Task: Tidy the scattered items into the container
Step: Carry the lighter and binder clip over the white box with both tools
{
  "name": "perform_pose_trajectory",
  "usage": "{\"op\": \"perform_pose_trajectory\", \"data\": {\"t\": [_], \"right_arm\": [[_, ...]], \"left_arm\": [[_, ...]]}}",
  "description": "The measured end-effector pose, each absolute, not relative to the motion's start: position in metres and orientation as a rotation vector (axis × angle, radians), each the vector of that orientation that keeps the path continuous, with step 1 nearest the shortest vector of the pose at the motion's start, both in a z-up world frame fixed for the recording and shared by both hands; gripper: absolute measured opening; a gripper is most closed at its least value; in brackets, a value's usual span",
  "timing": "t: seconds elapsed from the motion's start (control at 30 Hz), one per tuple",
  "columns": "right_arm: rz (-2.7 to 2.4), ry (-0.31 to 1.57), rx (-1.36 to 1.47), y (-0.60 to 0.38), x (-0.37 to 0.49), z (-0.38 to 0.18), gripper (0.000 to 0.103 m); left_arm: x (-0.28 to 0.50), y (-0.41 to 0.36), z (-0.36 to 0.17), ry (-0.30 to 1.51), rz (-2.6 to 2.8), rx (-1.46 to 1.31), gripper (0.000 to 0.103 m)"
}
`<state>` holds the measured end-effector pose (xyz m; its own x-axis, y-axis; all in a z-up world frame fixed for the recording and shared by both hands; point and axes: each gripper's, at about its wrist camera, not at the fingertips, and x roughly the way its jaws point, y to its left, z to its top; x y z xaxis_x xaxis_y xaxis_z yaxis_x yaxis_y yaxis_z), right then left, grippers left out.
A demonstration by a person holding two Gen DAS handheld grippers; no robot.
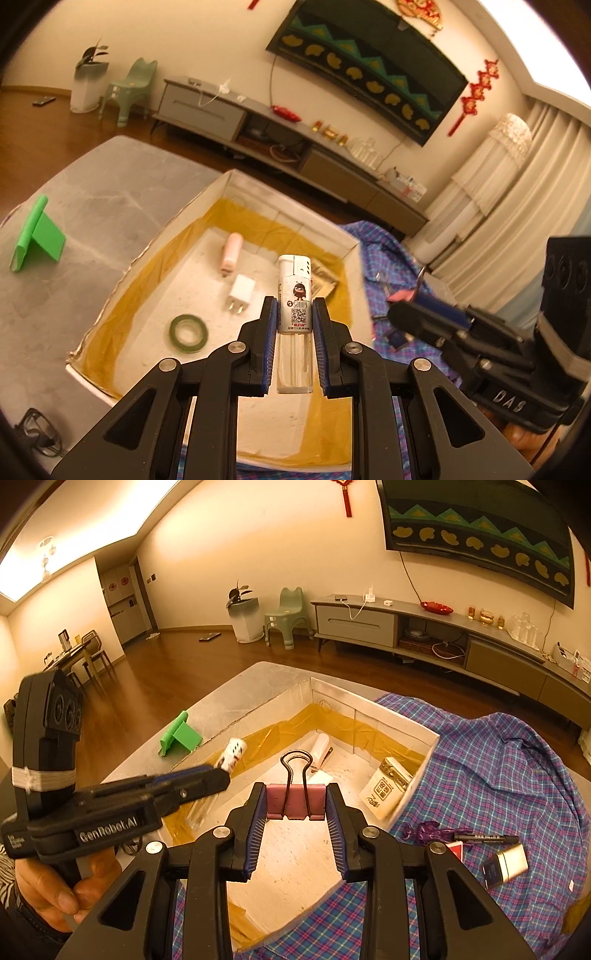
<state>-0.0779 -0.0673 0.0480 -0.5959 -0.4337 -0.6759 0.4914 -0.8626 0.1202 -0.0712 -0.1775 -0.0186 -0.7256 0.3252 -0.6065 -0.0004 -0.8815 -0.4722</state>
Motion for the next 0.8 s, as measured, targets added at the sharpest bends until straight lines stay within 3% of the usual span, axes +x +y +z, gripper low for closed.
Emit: {"op": "perform_pose_trajectory", "data": {"t": [0.8], "right_arm": [[-2.328,0.188,1.22,-0.107,-0.144,0.013,0.033]], "left_arm": [[-0.087,-0.167,-0.057,-0.513,2.627,-1.283,0.019]]}}
